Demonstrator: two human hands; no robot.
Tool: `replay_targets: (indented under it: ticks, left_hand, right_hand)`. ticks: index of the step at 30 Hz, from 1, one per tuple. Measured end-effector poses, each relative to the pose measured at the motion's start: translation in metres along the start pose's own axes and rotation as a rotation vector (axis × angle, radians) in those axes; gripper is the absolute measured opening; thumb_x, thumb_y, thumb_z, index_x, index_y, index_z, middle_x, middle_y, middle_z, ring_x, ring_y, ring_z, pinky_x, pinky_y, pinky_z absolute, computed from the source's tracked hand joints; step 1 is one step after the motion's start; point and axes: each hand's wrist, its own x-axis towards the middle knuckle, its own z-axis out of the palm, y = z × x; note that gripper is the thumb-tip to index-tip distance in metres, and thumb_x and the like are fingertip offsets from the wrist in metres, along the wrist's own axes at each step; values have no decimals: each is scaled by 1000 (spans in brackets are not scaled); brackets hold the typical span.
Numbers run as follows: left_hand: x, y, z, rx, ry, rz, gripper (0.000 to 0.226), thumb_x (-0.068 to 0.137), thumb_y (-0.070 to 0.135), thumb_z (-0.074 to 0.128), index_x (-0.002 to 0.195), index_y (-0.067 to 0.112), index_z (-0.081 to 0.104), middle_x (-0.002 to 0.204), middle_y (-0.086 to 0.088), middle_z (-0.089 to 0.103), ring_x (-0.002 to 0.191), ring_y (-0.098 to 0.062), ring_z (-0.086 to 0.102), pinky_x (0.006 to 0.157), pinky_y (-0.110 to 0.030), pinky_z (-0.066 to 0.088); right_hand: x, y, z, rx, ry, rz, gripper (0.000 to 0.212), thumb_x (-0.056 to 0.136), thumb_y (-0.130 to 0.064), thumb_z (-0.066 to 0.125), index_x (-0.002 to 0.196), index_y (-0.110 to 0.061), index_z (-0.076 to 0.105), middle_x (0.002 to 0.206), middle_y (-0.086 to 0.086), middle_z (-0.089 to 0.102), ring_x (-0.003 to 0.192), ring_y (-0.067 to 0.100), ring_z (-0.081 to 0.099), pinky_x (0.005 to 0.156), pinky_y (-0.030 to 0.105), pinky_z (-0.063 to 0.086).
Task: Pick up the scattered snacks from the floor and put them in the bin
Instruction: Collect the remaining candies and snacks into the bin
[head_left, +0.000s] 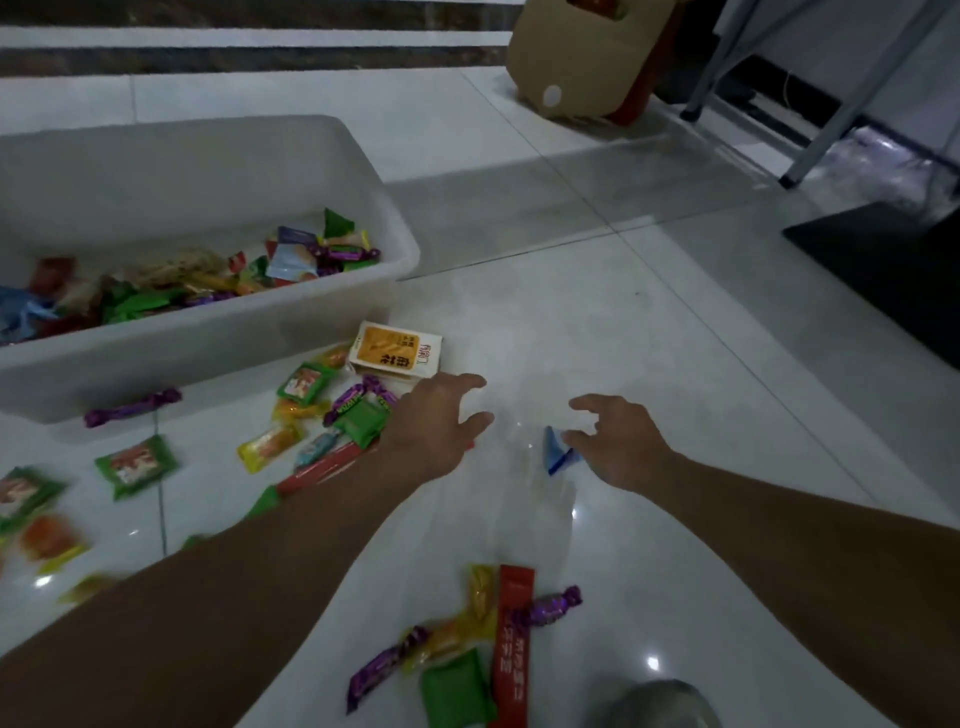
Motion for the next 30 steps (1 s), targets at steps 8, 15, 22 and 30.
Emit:
replay_targets:
  ticks: [8, 15, 22, 30]
  left_hand:
    - [8, -31, 8, 62, -26, -39, 48, 87, 41, 64, 132, 26, 53, 136, -5, 53, 124, -23, 47, 102, -35, 39]
    - [15, -49, 0, 127, -71, -44, 53, 83, 35, 70, 132, 29, 52, 137, -2, 53, 117, -21, 54, 99, -37, 44]
    - [16, -67, 0, 221, -154, -68, 46, 87, 29, 66, 131, 28, 53, 126, -3, 57, 116, -21, 48, 95, -37, 44]
    - [20, -77, 5, 288, -170, -67, 36, 90, 37, 58, 125, 29, 56, 114, -4, 60, 107, -21, 49, 89, -36, 46]
  right_hand:
    - [12, 14, 21, -43, -13, 49, 44, 90, -17, 61, 133, -14, 54, 139, 7, 52, 122, 21, 52, 101, 24, 38]
    - [33, 13, 45, -141, -83, 6, 32, 82, -13, 67, 115, -12, 66, 118, 9, 65, 103, 22, 61, 76, 18, 41]
    - [53, -1, 60, -171, -136, -116, 18, 79, -4, 67, 96, -7, 69, 99, 11, 67, 89, 25, 62, 75, 31, 52]
    - [72, -7, 54, -49, -66, -214, 7, 80, -1, 65, 86, -2, 68, 85, 15, 68, 76, 25, 62, 67, 35, 50]
